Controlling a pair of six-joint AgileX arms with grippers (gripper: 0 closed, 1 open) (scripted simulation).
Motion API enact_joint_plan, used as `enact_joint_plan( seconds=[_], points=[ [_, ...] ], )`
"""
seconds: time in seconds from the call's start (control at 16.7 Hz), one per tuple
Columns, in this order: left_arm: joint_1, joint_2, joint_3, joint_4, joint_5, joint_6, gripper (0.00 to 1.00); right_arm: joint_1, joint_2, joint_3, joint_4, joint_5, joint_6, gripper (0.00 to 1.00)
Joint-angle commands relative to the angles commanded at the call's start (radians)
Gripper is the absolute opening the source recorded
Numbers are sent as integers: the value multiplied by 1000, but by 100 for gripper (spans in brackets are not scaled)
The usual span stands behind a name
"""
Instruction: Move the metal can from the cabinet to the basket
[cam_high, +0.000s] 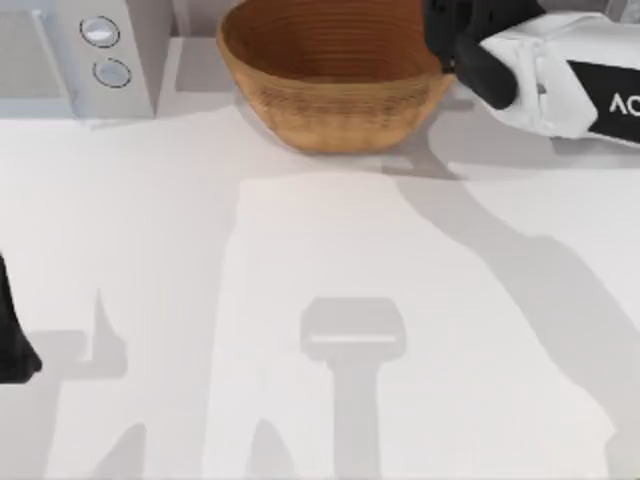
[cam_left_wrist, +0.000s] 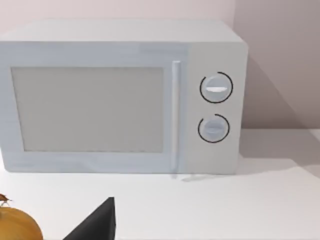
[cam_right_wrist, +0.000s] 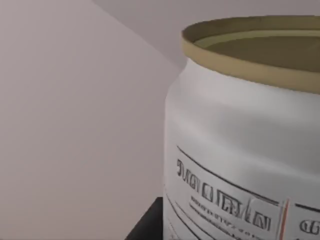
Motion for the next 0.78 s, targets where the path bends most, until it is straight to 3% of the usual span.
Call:
enact_joint_plan(
  seconds=[0.3, 0.78],
  points=[
    [0, 0, 0, 0, 0, 0, 100, 93, 213, 180, 61, 46, 0, 0],
    [0, 0, 0, 0, 0, 0, 100, 95, 242, 201, 63, 44, 2, 0]
  ],
)
